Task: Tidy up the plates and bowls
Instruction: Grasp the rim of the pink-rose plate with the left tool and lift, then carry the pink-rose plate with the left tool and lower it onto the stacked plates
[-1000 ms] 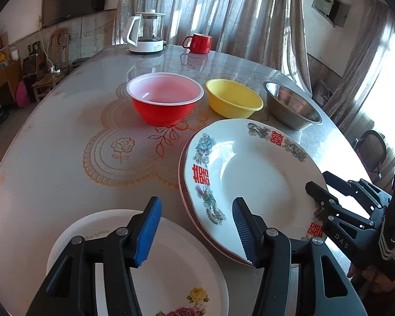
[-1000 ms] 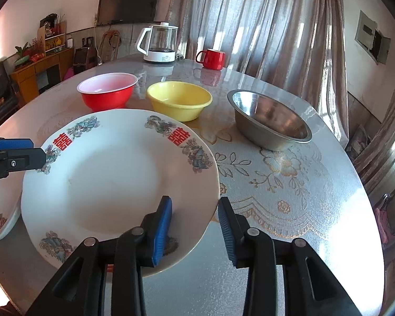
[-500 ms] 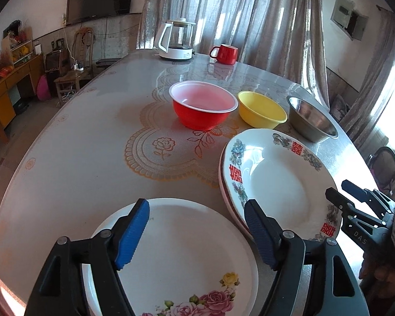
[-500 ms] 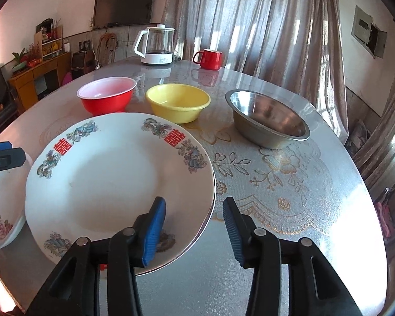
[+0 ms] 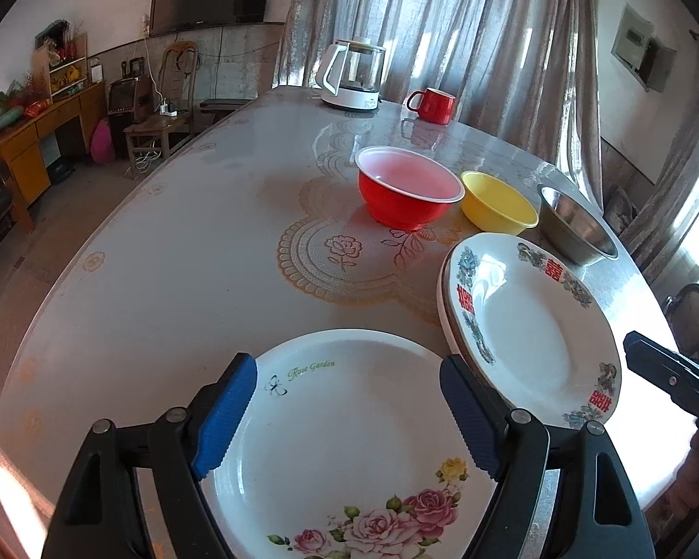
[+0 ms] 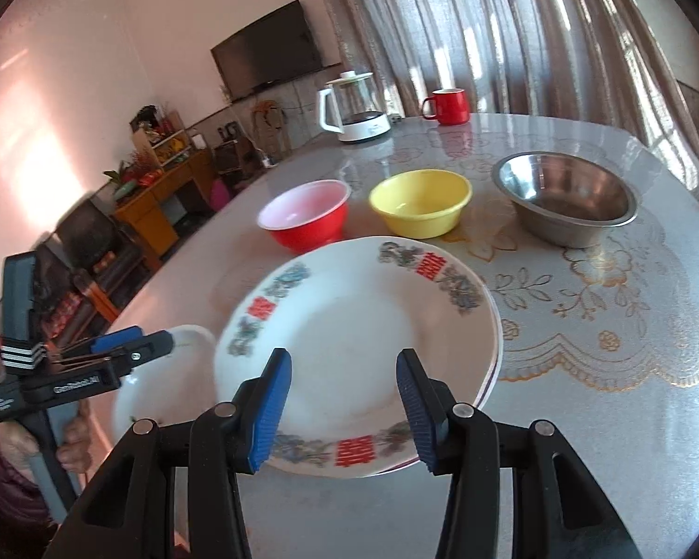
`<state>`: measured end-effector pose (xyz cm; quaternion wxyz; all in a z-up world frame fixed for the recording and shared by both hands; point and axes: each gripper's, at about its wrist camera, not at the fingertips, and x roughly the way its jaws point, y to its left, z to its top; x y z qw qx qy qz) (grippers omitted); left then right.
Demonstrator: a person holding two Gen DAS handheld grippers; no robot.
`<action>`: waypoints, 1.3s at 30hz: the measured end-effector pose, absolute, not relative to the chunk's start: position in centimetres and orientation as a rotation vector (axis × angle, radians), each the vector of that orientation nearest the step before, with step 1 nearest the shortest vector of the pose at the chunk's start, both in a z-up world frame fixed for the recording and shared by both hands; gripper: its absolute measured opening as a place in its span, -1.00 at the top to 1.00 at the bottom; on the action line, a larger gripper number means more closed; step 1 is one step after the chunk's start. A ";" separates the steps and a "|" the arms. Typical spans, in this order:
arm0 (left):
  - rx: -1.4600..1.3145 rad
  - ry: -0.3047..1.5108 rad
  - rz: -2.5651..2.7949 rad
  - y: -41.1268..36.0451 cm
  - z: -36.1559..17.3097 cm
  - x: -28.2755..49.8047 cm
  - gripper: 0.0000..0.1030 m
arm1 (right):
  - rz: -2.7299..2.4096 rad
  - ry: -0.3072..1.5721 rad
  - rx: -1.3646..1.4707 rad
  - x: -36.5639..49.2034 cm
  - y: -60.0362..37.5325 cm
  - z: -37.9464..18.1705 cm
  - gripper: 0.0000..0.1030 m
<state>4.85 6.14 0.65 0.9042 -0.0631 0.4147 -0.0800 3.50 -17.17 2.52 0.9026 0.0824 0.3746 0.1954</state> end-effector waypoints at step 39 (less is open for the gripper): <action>-0.204 0.880 -0.252 11.9 -3.2 2.0 0.31 | 0.624 0.991 0.020 3.7 -3.8 -4.1 0.26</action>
